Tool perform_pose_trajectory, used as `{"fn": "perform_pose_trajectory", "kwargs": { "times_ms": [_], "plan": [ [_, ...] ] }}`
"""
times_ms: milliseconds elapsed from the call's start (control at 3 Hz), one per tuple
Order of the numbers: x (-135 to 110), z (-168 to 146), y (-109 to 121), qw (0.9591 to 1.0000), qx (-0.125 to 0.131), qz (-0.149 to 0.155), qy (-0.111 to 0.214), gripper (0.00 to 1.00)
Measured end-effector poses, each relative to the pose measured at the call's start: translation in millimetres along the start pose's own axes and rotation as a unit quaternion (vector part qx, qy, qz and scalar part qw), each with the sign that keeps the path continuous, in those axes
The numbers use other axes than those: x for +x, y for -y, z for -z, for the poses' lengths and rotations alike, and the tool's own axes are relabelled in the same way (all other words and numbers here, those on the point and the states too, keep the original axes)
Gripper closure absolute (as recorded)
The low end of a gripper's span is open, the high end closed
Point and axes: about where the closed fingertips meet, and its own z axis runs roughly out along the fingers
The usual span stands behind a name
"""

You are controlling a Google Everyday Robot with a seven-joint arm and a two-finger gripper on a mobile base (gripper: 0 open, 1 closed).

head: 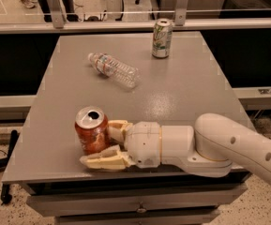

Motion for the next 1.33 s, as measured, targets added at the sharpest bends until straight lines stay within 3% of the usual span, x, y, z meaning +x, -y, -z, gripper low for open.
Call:
{"fn": "perform_pose_trajectory", "kwargs": {
  "times_ms": [667,1000,1333],
  "plan": [
    [-8.7,14.6,8.8,0.9997,0.020,0.011,-0.004,0.88],
    [-28.4,42.5,28.0,0.9981,0.049,0.037,-0.013,1.00],
    [-69.5,90.7,64.1,0.9920,0.091,0.086,-0.017,1.00]
  ]
}}
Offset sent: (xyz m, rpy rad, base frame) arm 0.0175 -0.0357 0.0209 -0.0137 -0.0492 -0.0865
